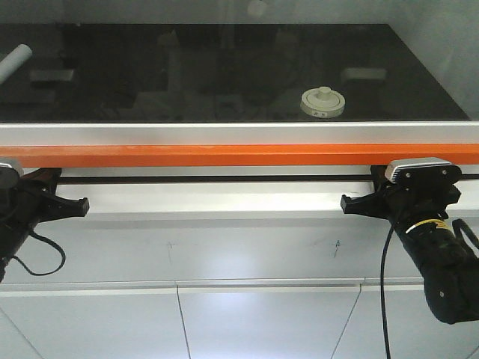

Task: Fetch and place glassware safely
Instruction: 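Position both grippers under the orange handle's lower edge, then push the orange handle upward with both grippers to lift the window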

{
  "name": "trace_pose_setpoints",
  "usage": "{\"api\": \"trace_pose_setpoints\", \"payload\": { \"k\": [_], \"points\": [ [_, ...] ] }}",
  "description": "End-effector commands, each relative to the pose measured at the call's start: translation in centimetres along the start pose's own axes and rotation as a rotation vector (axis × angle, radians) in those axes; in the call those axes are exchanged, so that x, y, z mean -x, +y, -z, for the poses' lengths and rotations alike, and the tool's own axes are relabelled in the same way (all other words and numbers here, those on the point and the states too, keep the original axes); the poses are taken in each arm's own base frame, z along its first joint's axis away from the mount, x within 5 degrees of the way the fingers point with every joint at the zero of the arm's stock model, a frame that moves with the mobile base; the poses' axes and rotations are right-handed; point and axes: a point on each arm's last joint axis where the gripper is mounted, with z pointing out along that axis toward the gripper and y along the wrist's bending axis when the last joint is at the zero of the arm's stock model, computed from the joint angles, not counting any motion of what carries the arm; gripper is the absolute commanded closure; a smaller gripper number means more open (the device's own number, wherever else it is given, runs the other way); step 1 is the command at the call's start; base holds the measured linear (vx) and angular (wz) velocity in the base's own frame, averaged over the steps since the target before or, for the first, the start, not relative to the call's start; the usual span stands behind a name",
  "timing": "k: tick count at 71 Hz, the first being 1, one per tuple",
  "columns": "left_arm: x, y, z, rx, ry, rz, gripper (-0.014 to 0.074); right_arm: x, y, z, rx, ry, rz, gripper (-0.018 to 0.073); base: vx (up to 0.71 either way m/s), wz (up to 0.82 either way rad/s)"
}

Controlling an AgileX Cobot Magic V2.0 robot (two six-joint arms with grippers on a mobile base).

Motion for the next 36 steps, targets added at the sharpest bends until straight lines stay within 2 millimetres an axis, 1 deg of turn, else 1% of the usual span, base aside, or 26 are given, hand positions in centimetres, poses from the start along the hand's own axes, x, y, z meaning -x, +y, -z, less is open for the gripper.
{"api": "trace_pose_setpoints", "payload": {
  "k": [1,13,27,36],
  "points": [
    [4.0,0.2,-0.5,0.011,-0.258,0.021,0.0597,3.4,-0.1,0.0,-0.013,-0.262,0.003,0.056,0.0,0.0],
    [4.4,0.2,-0.4,0.01,-0.292,0.02,0.0597,3.4,-0.1,0.0,-0.013,-0.262,0.003,0.056,0.0,0.0],
    [5.4,0.1,0.0,0.004,-0.347,0.013,0.0597,3.4,-0.1,0.0,-0.011,-0.262,0.003,0.056,0.0,0.0],
    [5.7,0.1,0.1,0.004,-0.36,0.012,0.0597,3.4,-0.1,0.0,-0.011,-0.262,0.003,0.056,0.0,0.0]
  ]
}}
